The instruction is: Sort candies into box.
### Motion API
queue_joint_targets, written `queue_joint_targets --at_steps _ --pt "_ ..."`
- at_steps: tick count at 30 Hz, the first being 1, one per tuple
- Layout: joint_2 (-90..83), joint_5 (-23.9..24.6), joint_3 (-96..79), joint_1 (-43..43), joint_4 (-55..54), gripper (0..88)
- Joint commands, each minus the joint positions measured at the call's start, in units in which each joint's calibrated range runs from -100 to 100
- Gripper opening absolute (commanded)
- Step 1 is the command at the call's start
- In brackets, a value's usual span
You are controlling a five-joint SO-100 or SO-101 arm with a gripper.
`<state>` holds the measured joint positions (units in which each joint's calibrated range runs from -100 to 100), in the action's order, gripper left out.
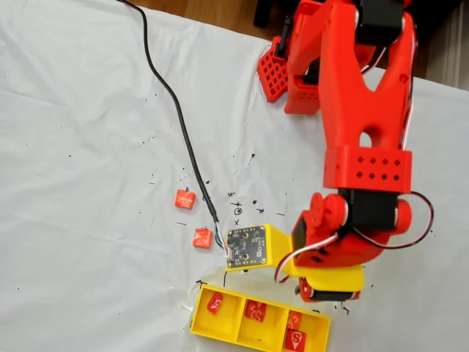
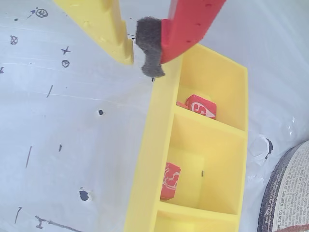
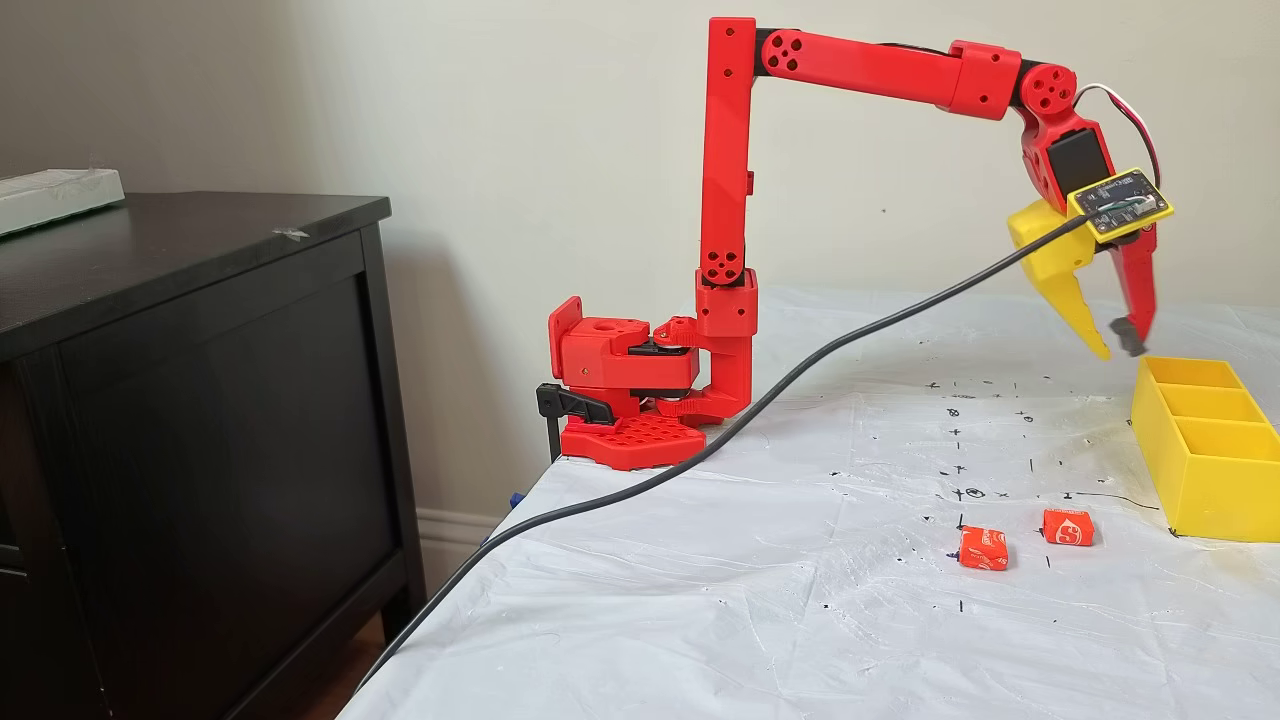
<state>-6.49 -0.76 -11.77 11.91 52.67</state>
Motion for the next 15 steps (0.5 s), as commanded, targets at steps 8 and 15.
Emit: queue_joint_targets --at_steps 8,15 --pt "-9.45 -5.13 5.17 -11.09 9.75 0.2" --pt "-10.64 -7.72 3.53 -18.70 9.10 0.2"
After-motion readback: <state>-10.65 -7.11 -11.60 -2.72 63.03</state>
